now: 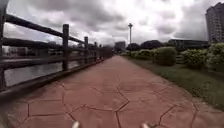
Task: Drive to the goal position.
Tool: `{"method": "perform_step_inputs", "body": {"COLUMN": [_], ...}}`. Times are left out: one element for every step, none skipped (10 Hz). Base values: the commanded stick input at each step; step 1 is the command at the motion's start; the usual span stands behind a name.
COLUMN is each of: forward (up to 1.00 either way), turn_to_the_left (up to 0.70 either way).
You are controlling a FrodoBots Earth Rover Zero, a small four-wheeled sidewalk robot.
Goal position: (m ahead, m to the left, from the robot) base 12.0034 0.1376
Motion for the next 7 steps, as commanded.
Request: {"method": "perform_step_inputs", "body": {"forward": [0.7, 0.7, 0.7, 0.7, 0.7, 0.7, 0.7], "turn_to_the_left": [0.0, 0.0, 0.0, 0.0, 0.0, 0.0, 0.0]}}
